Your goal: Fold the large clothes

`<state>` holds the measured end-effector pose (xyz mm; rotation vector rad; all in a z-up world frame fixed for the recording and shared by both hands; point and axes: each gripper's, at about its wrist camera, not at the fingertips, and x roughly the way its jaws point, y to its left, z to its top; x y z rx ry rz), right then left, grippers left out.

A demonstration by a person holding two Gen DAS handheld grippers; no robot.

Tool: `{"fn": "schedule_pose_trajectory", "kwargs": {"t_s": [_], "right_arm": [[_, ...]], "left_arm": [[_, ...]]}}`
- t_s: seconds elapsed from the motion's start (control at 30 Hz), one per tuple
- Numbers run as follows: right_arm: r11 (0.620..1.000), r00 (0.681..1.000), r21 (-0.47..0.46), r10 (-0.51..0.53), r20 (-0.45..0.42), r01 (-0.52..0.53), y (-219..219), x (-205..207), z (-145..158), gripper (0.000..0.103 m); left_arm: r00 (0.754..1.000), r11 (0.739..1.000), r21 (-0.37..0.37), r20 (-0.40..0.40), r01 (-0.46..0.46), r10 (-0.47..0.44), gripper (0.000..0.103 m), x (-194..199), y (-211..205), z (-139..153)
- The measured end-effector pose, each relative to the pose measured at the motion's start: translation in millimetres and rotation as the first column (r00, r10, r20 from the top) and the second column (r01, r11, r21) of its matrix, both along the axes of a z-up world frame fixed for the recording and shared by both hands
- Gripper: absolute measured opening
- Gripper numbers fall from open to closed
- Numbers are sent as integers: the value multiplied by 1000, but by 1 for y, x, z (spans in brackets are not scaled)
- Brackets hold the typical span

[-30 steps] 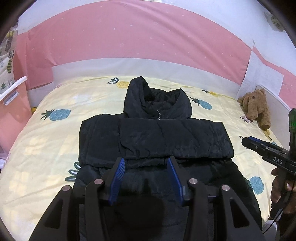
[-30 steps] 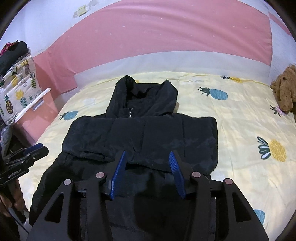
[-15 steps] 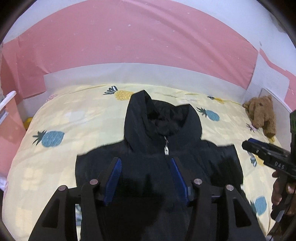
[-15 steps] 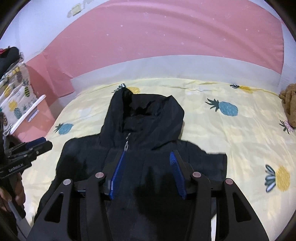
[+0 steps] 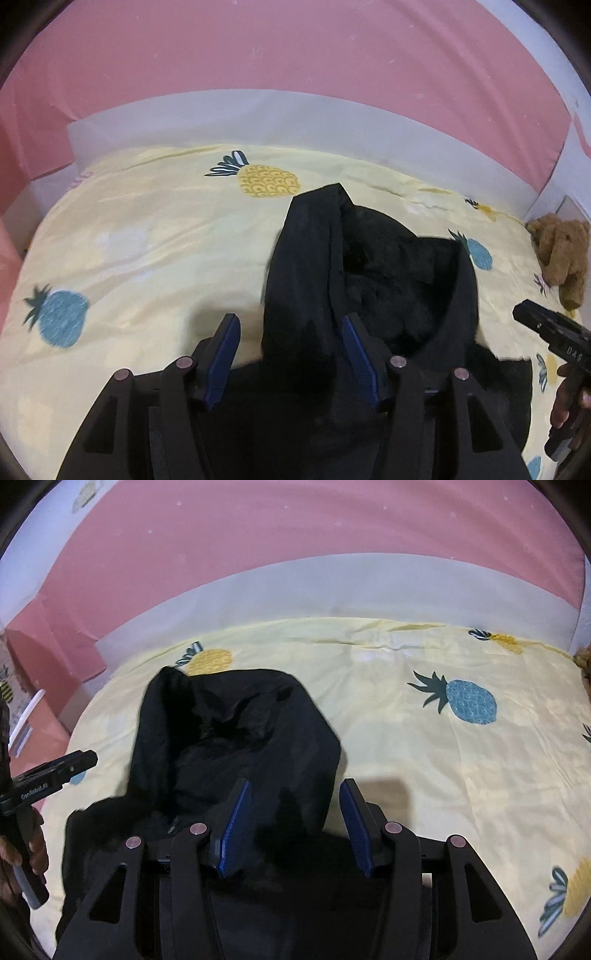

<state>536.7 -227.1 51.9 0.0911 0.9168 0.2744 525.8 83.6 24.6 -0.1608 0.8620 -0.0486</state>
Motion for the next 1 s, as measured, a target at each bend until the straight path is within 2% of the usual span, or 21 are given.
{"fn": "schedule_pose_trajectory", "kwargs": {"t_s": [0.13,0.3,0.33,0.37,0.4,0.43,0.47,0.67,0.8,0.9,1.0], "right_arm": [[1000,1000,-10,7,-13,-7,0,38,-20,58],[1000,999,-19,23,-30,-23,6,79,-45,58],[999,998,-27,27,-48,-28,9,86,-52,58],[999,998,-36,31,-63,-33,11,91,-56,57],[998,997,-51,33,-70,-36,14,95,-59,53],[997,997,-54,42,-71,-45,17,96,-60,26],[997,996,-51,48,-72,-51,19,94,-58,10],[999,998,-19,43,48,-42,19,55,-18,7],[998,992,36,50,117,-54,13,13,21,7],[994,985,80,67,162,-80,11,-27,49,7],[990,980,111,67,188,-89,9,-59,62,7]], "left_arm": [[999,1000,-11,-30,-12,12,64,41,1,-26],[999,999,-33,-34,-21,19,62,76,-1,-51],[1000,999,-44,-28,-13,12,58,78,-2,-52],[1000,998,-55,-20,-3,2,42,81,-3,-53],[1000,999,-54,-15,4,-5,21,82,-5,-54],[1000,999,-51,-11,6,-7,14,82,-6,-54],[1000,998,-54,-5,9,-10,5,81,-6,-54],[995,996,-86,100,6,3,0,46,5,-30],[989,995,-97,148,9,6,0,8,13,-6],[984,990,-139,179,12,13,0,-29,23,12],[980,988,-155,199,14,17,0,-60,31,25]]}}
